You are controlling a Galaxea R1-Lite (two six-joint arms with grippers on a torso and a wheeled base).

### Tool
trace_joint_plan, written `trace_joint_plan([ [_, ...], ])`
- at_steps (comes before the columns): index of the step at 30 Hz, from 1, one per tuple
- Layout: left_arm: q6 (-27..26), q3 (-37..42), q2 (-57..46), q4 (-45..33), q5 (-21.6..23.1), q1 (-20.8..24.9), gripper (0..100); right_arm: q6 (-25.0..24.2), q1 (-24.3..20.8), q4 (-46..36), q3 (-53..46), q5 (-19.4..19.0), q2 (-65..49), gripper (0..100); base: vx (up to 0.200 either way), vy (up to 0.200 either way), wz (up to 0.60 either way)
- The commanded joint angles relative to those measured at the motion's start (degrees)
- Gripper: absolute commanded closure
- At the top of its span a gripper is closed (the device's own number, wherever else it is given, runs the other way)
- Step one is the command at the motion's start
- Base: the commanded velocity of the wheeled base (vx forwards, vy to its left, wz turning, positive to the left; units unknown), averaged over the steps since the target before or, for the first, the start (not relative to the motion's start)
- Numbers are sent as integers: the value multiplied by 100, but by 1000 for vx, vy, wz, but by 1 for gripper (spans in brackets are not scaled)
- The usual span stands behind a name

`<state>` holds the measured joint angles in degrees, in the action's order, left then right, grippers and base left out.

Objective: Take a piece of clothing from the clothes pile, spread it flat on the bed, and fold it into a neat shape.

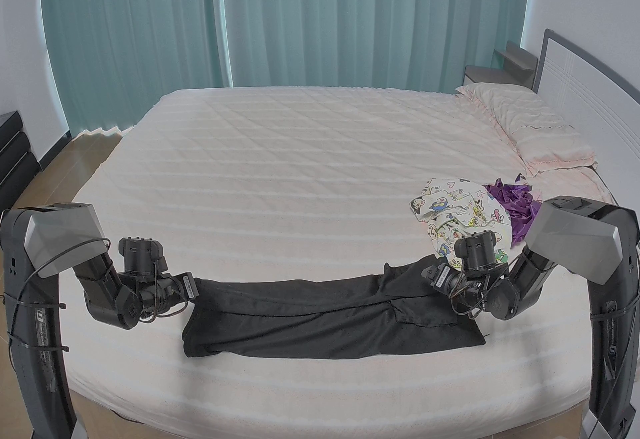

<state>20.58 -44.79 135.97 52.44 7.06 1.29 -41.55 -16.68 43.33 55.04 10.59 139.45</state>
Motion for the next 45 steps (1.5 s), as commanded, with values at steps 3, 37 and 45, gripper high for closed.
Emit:
trace_joint_plan([
  [3, 69, 5, -238, 3, -29, 3, 100, -11, -37, -79, 174, -22, 267, 0, 0, 0, 0],
  [37, 201, 146, -414, 126, -38, -6, 100, 15, 86, -369, 1079, 48, 496, 100, 0, 0, 0],
  [45, 456, 58, -414, 205, -55, -24, 100, 24, 270, -377, 1299, 39, 276, 100, 0, 0, 0],
])
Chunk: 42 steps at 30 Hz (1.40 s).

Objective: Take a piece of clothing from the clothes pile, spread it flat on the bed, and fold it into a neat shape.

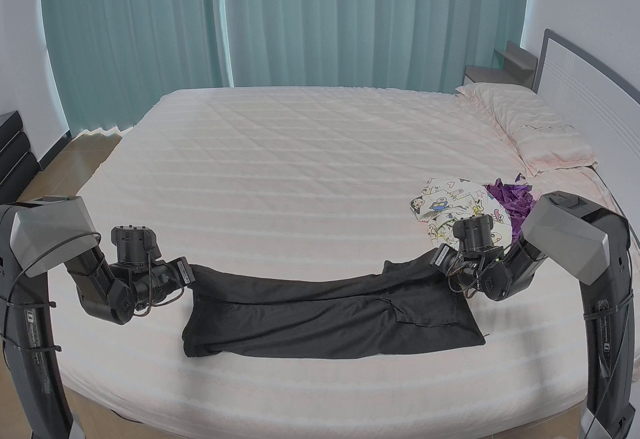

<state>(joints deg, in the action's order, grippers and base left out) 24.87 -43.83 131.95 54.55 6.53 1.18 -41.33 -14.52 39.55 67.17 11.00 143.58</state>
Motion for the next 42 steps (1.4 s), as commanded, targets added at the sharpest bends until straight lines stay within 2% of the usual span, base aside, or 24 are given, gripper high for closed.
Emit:
trace_joint_plan([
  [1, 44, -56, -3, -6, -3, -13, 100, 2, 98, 0, 121, -1, -155, 100, 0, 0, 0],
  [8, 97, -232, 24, -6, -3, -13, 100, 2, 195, 9, 332, -1, -234, 100, 0, 0, 0],
  [10, 264, -337, 32, -6, -12, 5, 100, 2, 221, 9, 464, -1, -234, 100, 0, 0, 0],
  [16, 396, -627, 68, -6, -223, 5, 100, 2, 265, 9, 745, -1, -181, 100, 0, 0, 0],
  [24, 862, -1102, 375, 99, -671, -4, 100, 2, 239, 53, 982, 8, 38, 100, 0, 0, 0],
  [32, 835, -926, 577, 170, -671, -4, 100, 2, 248, 27, 859, 8, -6, 100, 0, 0, 0],
  [38, 747, -654, 595, 152, -618, -13, 100, 37, 274, 71, 297, -1, -67, 100, 0, 0, 0],
  [42, 405, -364, 604, 126, -583, -30, 100, 63, 248, 141, -143, -27, -76, 100, 0, 0, 0],
])
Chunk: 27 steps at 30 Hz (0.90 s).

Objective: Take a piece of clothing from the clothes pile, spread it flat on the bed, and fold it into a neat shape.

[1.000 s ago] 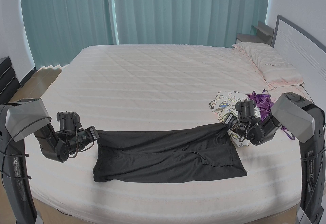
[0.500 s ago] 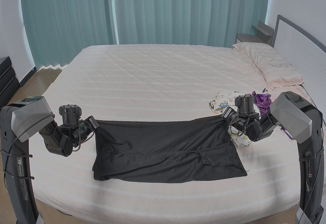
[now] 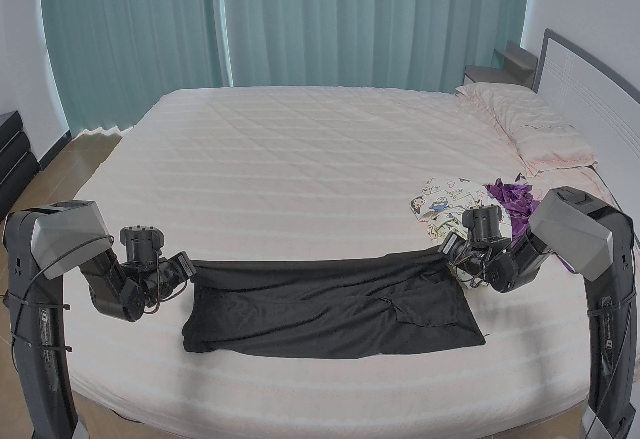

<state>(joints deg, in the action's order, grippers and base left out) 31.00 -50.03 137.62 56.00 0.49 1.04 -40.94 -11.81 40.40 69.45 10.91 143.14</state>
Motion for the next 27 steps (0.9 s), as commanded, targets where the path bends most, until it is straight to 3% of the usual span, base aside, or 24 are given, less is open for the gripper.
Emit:
trace_joint_plan([
  [1, -323, 318, 54, -28, 22, -16, 100, 59, -23, 108, -459, -28, -14, 100, 0, 0, 0],
  [6, -648, 424, 239, -46, 22, -16, 100, 349, -40, 170, -819, -72, 38, 100, 0, 0, 0],
  [14, -674, 424, 292, -476, 22, 28, 100, 499, -58, 135, -889, -72, 21, 100, 0, 0, 0],
  [15, -683, 424, 292, -538, 13, 37, 100, 552, -58, 108, -907, -72, 12, 0, 0, 0, 0],
  [16, -683, 424, 283, -547, 13, 37, 100, 587, -67, 91, -924, -72, 3, 0, 0, 0, 0],
  [17, -736, 424, 265, -617, 13, 37, 0, 648, -67, 82, -986, -72, -6, 0, 0, 0, 0],
  [27, -885, 732, -200, -749, 22, 2, 0, 692, 4, 126, -1346, -19, -515, 0, 0, 0, 0],
])
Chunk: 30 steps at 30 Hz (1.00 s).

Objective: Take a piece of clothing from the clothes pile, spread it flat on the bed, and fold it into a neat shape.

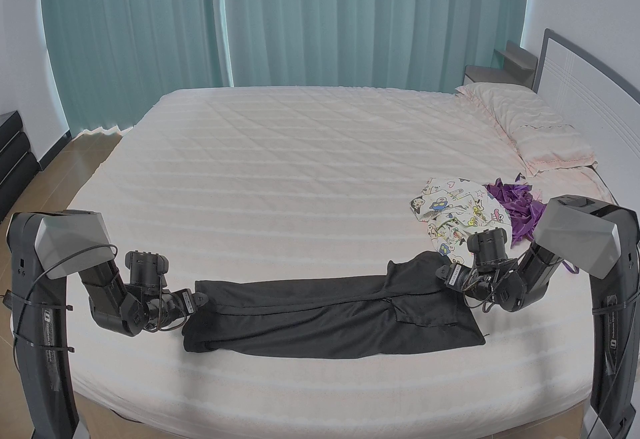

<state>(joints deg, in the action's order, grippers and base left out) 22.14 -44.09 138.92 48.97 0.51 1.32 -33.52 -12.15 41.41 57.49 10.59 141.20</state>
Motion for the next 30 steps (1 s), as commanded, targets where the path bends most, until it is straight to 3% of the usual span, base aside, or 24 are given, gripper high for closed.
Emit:
trace_joint_plan([
  [1, 27, 147, -612, -248, 81, -61, 0, -146, 38, 34, -326, 39, -576, 0, 0, 0, 0],
  [3, 63, 94, -885, -520, 318, -114, 0, -357, -15, 60, -564, 66, -814, 0, 0, 0, 0],
  [8, 458, -389, -1394, -1935, 1443, -132, 0, -1429, -323, 69, -1381, 118, -1420, 0, 0, 0, 0],
  [12, 45, -539, -920, -1794, 1496, -132, 0, -1640, -437, 201, -1820, 189, -1499, 0, 0, 0, 0],
  [18, -518, -609, -146, -1188, 1170, -114, 0, -1675, -463, 1449, -2436, 285, -972, 0, 0, 0, 0],
  [30, -931, -855, 117, -1188, 968, -26, 0, -1684, -498, 1668, -2647, 321, -919, 0, 0, 0, 0],
])
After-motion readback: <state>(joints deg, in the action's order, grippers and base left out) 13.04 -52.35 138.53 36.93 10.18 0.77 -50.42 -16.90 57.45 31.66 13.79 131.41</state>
